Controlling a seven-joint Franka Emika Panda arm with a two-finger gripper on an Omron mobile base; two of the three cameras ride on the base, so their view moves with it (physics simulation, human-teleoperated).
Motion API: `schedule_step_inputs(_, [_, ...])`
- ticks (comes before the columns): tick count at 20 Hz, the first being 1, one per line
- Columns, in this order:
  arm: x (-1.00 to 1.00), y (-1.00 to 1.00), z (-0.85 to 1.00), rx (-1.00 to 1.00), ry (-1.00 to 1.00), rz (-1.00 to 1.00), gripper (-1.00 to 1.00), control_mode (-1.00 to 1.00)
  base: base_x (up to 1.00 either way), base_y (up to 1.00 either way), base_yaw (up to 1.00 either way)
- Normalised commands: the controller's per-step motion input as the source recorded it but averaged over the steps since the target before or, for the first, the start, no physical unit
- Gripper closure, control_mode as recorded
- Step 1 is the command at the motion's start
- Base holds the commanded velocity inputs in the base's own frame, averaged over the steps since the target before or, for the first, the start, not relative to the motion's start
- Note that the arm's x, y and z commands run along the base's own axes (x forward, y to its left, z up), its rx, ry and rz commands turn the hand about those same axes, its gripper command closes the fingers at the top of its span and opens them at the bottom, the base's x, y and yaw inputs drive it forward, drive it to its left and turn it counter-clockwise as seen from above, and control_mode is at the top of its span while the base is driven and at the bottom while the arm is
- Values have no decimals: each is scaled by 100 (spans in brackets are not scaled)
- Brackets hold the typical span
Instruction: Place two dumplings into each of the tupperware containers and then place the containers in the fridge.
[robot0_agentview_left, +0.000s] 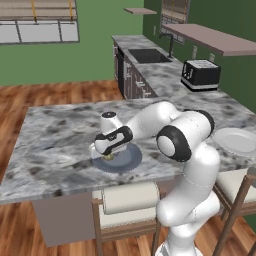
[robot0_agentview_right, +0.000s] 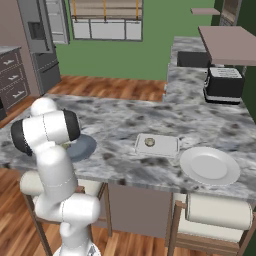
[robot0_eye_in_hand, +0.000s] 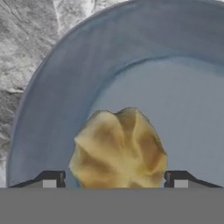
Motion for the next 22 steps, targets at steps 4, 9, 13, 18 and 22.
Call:
schedule_step_inputs(4, [0,-16,0,0,-1,0,100,-100,0,0,0])
schedule_step_inputs(9, [-1,-49,47,3,-1,0,100,-100,0,0,0])
schedule_step_inputs(13, [-13,-92,77,2,-4,0,100,-100,0,0,0])
schedule_step_inputs(18, [5,-100,23,3,0,-6,100,-100,0,0,0])
schedule_step_inputs(22, [2,-100,4,0,-4,-4,100,-100,0,0,0])
